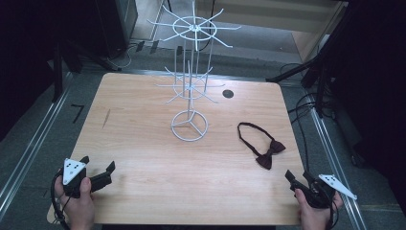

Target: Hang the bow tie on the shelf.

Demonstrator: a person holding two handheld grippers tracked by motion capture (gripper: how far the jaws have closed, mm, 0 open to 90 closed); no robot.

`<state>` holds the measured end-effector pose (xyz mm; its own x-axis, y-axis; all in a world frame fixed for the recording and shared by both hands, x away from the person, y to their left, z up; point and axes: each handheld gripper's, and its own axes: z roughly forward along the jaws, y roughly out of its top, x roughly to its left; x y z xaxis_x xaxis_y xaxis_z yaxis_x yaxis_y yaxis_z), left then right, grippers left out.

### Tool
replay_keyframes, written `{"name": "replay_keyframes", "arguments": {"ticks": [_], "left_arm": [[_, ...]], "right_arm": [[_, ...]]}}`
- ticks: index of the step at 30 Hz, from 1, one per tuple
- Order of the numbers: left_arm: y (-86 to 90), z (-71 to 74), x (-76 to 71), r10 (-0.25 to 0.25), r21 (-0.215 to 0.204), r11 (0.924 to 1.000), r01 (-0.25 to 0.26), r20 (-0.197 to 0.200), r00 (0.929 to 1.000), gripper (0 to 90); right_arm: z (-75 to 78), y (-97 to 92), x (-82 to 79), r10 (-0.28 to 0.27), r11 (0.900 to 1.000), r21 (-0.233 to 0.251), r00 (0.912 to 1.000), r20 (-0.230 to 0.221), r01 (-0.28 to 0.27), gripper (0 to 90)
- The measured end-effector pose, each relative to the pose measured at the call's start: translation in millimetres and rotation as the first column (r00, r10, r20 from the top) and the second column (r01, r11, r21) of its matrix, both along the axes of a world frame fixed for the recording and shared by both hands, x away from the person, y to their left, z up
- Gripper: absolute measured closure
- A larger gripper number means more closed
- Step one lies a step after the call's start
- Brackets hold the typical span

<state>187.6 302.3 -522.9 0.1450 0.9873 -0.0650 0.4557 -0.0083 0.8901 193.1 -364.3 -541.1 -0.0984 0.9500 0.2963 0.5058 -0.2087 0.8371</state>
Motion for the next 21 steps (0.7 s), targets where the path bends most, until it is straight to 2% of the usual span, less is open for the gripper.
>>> {"name": "replay_keyframes", "arguments": {"ticks": [2,5,7,8,10,11,12,15,16,17,18,21], "left_arm": [[-0.1,0.1,0.1,-0.002,0.004,1.0,0.002,-0.004,1.0,7.1],[-0.7,0.2,-0.1,-0.003,0.009,1.0,0.003,-0.002,1.0,7.2],[-0.5,0.1,0.2,-0.003,0.008,1.0,0.003,-0.004,1.0,7.1],[-0.4,0.1,0.1,-0.004,0.007,1.0,0.005,-0.004,1.0,7.1],[-0.3,0.1,0.0,-0.005,0.006,1.0,0.005,-0.002,1.0,7.2],[-0.3,0.1,0.0,-0.005,0.006,1.0,0.005,-0.002,1.0,7.2],[-0.1,0.0,0.1,-0.005,0.003,1.0,0.005,-0.001,1.0,7.1],[-0.4,0.1,0.2,-0.008,0.007,0.9999,0.008,-0.005,1.0,7.1],[-0.4,0.1,0.3,-0.009,0.007,0.9999,0.009,-0.006,0.9999,7.1],[-0.4,0.0,0.5,-0.011,0.003,0.9999,0.011,-0.005,0.9999,7.1],[-0.3,0.0,0.5,-0.012,0.001,0.9999,0.012,-0.005,0.9999,7.1],[0.4,-0.2,0.6,-0.01,-0.007,0.9999,0.009,-0.005,0.9999,7.1]], "right_arm": [[3.0,2.5,2.0,0.014,0.9989,-0.045,0.9999,-0.009,-0.014,19.1],[9.7,7.1,8.6,0.065,0.9964,-0.052,0.9971,-0.04,-0.067,13.7],[13.5,9.3,14.9,0.097,0.9927,-0.065,0.9927,-0.072,-0.102,9.2],[15.6,11.2,20.4,0.113,0.9907,-0.064,0.9882,-0.103,-0.12,3.9],[17.9,14.1,29.9,0.135,0.9877,-0.058,0.9779,-0.16,-0.145,0.0],[17.9,14.1,29.9,0.135,0.9877,-0.058,0.9779,-0.16,-0.145,0.0],[21.5,18.8,40.3,0.157,0.9831,-0.061,0.9656,-0.208,-0.173,0.0],[26.0,25.9,53.6,0.161,0.9786,-0.081,0.9482,-0.274,-0.189,0.0],[28.2,29.7,60.3,0.162,0.9758,-0.092,0.9375,-0.308,-0.199,0.0],[29.5,32.2,64.4,0.16,0.9742,-0.099,0.9305,-0.33,-0.202,0.0],[31.2,35.7,71.3,0.164,0.9694,-0.114,0.9188,-0.359,-0.217,0.0],[35.5,44.5,84.8,0.171,0.9582,-0.142,0.8959,-0.41,-0.248,0.0]]}}
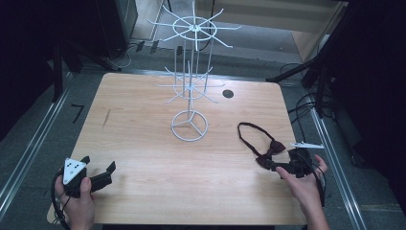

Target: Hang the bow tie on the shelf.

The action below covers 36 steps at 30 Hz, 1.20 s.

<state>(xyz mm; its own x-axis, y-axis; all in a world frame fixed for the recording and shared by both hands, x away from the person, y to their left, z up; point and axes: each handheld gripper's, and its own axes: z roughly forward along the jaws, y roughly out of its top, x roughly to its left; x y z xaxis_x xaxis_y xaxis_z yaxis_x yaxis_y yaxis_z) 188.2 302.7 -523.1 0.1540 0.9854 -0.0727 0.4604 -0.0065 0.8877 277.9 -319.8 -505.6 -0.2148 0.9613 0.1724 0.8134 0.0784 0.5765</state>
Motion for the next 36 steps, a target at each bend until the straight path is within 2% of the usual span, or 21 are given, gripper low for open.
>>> {"name": "replay_keyframes", "arguments": {"ticks": [4,7,8,9,11,15,17,18,22,24,27,29,32,33,36], "left_arm": [[0.1,0.1,0.4,-0.001,0.001,1.0,0.001,-0.004,1.0,7.1],[-0.1,0.1,0.6,-0.002,0.001,1.0,0.002,-0.005,1.0,7.1],[-0.1,0.1,0.6,-0.002,0.001,1.0,0.002,-0.005,1.0,7.1],[0.3,0.1,0.6,-0.001,-0.001,1.0,0.001,-0.006,1.0,7.2],[0.5,0.1,0.6,-0.001,-0.003,1.0,0.001,-0.007,1.0,7.1],[0.2,0.0,0.9,-0.001,-0.001,1.0,0.001,-0.006,1.0,7.1],[0.4,0.0,1.0,-0.002,-0.003,1.0,0.002,-0.006,1.0,7.2],[0.5,0.0,1.0,-0.002,-0.003,1.0,0.002,-0.007,1.0,7.1],[0.6,0.0,1.1,-0.004,-0.003,1.0,0.004,-0.01,0.9999,7.1],[0.4,0.0,1.3,-0.003,-0.003,1.0,0.003,-0.009,1.0,7.1],[0.3,-0.1,1.4,-0.003,-0.003,1.0,0.002,-0.009,1.0,7.1],[0.4,-0.1,1.4,-0.003,-0.003,1.0,0.003,-0.009,1.0,7.1],[0.5,-0.1,1.5,-0.002,-0.006,1.0,0.002,-0.011,0.9999,7.1],[0.5,-0.1,1.6,-0.002,-0.006,1.0,0.002,-0.011,0.9999,7.1],[0.7,-0.1,1.7,-0.003,-0.006,1.0,0.003,-0.012,0.9999,7.1]], "right_arm": [[6.7,9.6,18.4,0.017,0.999,-0.039,0.9977,-0.066,-0.019,0.0],[9.9,14.3,33.0,0.012,0.9971,-0.073,0.9903,-0.138,-0.022,0.0],[9.9,14.3,33.0,0.012,0.9971,-0.073,0.9903,-0.138,-0.022,0.0],[10.3,17.7,41.3,0.003,0.9964,-0.082,0.9827,-0.185,-0.018,0.0],[10.2,21.3,48.6,-0.005,0.9953,-0.095,0.9728,-0.232,-0.018,0.0],[6.1,26.9,61.2,-0.021,0.995,-0.099,0.9552,-0.295,-0.009,0.0],[4.7,27.5,63.4,-0.022,0.9941,-0.108,0.9519,-0.306,-0.011,0.0],[1.5,31.7,69.9,-0.042,0.9923,-0.124,0.9398,-0.339,0.0,0.0],[0.1,38.9,76.7,-0.034,0.9931,-0.116,0.9301,-0.366,-0.009,0.0],[-1.3,43.8,79.6,-0.038,0.9906,-0.136,0.9266,-0.374,-0.015,0.0],[-7.0,49.9,83.6,-0.055,0.9841,-0.176,0.915,-0.4,-0.018,0.0],[-10.0,51.6,85.4,-0.069,0.9803,-0.197,0.9112,-0.406,-0.014,1.2],[-9.2,51.3,86.8,-0.101,0.9757,-0.219,0.9151,-0.39,0.015,9.9],[-8.7,50.2,87.3,-0.104,0.9751,-0.221,0.9195,-0.379,0.019,13.6],[-7.1,46.6,87.9,-0.112,0.9752,-0.22,0.9209,-0.373,0.029,24.6]]}}
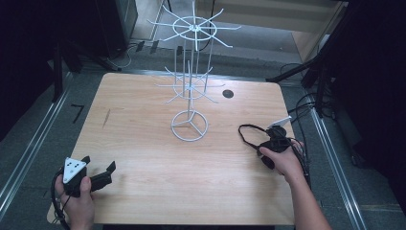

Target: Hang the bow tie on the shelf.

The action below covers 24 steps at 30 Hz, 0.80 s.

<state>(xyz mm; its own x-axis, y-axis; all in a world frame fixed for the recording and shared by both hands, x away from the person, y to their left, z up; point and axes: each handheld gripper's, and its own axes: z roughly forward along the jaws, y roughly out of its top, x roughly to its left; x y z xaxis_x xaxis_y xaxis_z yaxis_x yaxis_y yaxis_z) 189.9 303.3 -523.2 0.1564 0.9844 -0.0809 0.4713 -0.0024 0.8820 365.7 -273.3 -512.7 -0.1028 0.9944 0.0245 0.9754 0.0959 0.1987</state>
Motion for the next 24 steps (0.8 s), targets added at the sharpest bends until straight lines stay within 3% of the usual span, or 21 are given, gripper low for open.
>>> {"name": "replay_keyframes", "arguments": {"ticks": [3,5,6,9,11,16,24], "left_arm": [[0.2,0.0,0.1,0.001,0.0,1.0,-0.001,-0.001,1.0,7.1],[0.2,0.0,0.1,0.001,0.0,1.0,-0.001,-0.002,1.0,7.1],[0.0,0.0,0.1,0.001,0.0,1.0,-0.001,-0.003,1.0,7.1],[-0.2,0.0,0.1,0.001,0.001,1.0,-0.001,-0.002,1.0,7.1],[-0.1,0.0,0.1,0.001,0.001,1.0,-0.001,-0.002,1.0,7.2],[-0.1,0.0,0.2,0.001,0.0,1.0,-0.001,-0.002,1.0,7.2],[0.1,0.0,0.1,0.001,0.001,1.0,-0.001,-0.002,1.0,7.2]], "right_arm": [[1.9,-6.8,-0.8,-0.006,0.9999,0.012,0.9997,0.022,0.006,39.1],[2.5,-7.8,-1.1,-0.01,0.9998,0.017,0.9996,0.025,0.009,42.3],[3.1,-12.4,-3.0,0.0,0.9997,0.025,0.999,0.044,-0.001,54.1],[4.1,-16.1,-5.1,0.006,0.9984,0.055,0.9984,0.056,-0.009,69.1],[3.8,-18.9,-6.6,0.021,0.9967,0.077,0.9975,0.067,-0.026,71.4],[3.1,-20.0,-9.9,0.049,0.9957,0.073,0.9945,0.093,-0.056,72.7],[1.7,-23.1,-15.0,0.04,0.9926,0.108,0.9884,0.147,-0.056,73.0]]}}
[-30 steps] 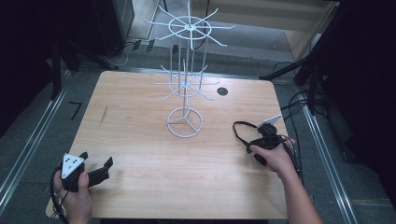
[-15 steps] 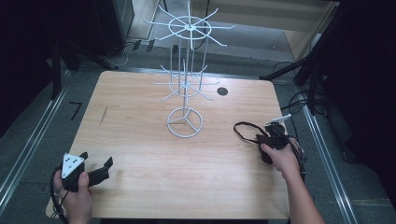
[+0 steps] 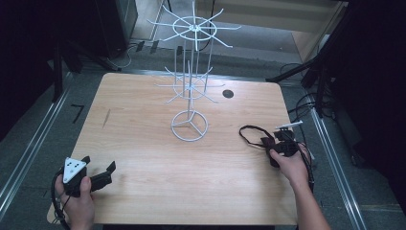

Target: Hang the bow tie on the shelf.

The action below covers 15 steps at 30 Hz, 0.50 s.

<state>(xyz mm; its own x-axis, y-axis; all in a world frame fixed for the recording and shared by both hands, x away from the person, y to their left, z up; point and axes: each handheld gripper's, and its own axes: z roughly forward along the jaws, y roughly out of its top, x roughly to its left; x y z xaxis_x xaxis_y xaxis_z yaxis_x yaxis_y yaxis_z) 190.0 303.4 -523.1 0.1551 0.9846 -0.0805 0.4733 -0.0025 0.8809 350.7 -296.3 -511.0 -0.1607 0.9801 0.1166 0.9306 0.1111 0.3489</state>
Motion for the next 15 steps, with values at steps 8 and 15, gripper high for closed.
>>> {"name": "replay_keyframes", "arguments": {"ticks": [8,15], "left_arm": [[-0.2,0.0,0.1,0.001,0.0,1.0,-0.001,0.0,1.0,7.1],[-0.1,0.0,0.1,0.0,0.0,1.0,0.0,0.0,1.0,7.2]], "right_arm": [[9.1,-0.5,-2.6,-0.002,0.9988,0.05,0.9983,0.058,-0.001,73.0],[22.2,4.5,-7.2,0.009,0.9915,0.126,0.9849,0.173,-0.031,73.0]]}}
